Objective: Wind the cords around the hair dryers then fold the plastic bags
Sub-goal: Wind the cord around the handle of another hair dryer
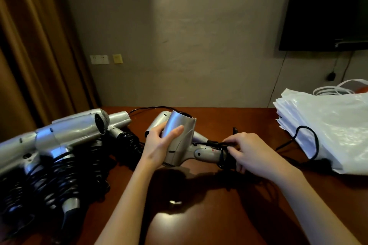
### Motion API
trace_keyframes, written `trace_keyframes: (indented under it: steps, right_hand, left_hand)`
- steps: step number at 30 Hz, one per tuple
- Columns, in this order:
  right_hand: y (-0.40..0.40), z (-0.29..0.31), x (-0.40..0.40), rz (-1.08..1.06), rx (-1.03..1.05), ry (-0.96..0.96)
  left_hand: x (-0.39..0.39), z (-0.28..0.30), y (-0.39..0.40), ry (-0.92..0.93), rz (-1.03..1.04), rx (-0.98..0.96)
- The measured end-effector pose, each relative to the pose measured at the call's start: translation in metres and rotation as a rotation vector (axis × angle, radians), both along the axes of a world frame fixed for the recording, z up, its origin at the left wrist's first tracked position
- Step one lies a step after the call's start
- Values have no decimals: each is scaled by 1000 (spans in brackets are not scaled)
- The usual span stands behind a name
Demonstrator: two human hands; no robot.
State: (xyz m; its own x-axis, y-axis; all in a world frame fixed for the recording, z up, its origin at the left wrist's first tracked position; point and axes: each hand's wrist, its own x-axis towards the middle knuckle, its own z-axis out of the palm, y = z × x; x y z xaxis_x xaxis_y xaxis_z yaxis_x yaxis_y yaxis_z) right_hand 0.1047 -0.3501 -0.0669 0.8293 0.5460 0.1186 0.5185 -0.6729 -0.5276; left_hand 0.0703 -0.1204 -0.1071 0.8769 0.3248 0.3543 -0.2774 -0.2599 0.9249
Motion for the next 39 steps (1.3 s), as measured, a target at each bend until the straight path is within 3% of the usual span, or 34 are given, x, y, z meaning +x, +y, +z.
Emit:
trace_keyframes:
  steps: [7,13,17,21,28,32,36,39]
  right_hand:
    - [2,-2,-1,-108,181,54]
    - [0,3,1,10,381,234]
    - [5,2,-5,168,449,340]
    - [22,-10,-6,111,582,296]
    - [13,-24,8,-26,424,125]
    - [7,-27,17,8,307,57]
    - [-2,-17,16,206,313,155]
    - [-10,-21,22,214,425,324]
  left_hand:
    - [-2,2,5,-60,34,-21]
    - [-5,5,8,-144,113,-98]
    - [-1,3,17,-122,221,-322]
    - [2,2,16,-105,243,-502]
    - [6,3,8,-11,155,-623]
    - [3,5,3,30,68,-647]
    - [2,4,5,48,-16,-671]
    - [1,6,5,51,-105,-681]
